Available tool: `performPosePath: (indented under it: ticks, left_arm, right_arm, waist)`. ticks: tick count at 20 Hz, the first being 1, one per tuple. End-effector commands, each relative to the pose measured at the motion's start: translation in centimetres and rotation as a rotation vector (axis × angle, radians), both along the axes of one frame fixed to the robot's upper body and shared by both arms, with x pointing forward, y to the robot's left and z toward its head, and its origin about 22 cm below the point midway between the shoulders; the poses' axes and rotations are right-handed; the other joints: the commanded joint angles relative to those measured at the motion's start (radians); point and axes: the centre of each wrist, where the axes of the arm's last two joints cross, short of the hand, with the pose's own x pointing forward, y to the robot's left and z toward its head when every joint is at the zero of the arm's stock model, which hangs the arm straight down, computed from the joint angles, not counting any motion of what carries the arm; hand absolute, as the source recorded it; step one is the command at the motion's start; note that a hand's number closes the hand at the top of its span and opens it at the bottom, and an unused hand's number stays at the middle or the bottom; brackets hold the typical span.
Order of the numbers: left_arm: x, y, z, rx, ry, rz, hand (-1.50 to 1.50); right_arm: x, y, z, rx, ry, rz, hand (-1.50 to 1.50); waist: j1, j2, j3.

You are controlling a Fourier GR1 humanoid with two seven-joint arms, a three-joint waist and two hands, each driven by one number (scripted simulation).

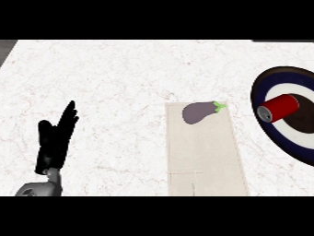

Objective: Pick the can from the placemat and place it in the plate

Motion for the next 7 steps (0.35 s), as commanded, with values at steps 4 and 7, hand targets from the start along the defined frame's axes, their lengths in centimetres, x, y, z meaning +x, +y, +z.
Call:
performPosePath:
  ticks: [4, 7]
  left_arm:
    - [0.0, -0.6, 2.0, 0.004, 0.003, 0.001, 0.0]
    - [-0.1, -0.5, -0.5, -0.004, -0.005, -0.017, 0.0]
  right_arm:
    - [-1.1, -0.7, -0.3, -0.016, 0.013, -0.057, -1.5]
    - [-1.9, -1.0, -0.7, -0.037, 0.017, -0.073, -1.5]
  waist:
    - [0.004, 0.0, 0.001]
    - [0.006, 0.003, 0.002]
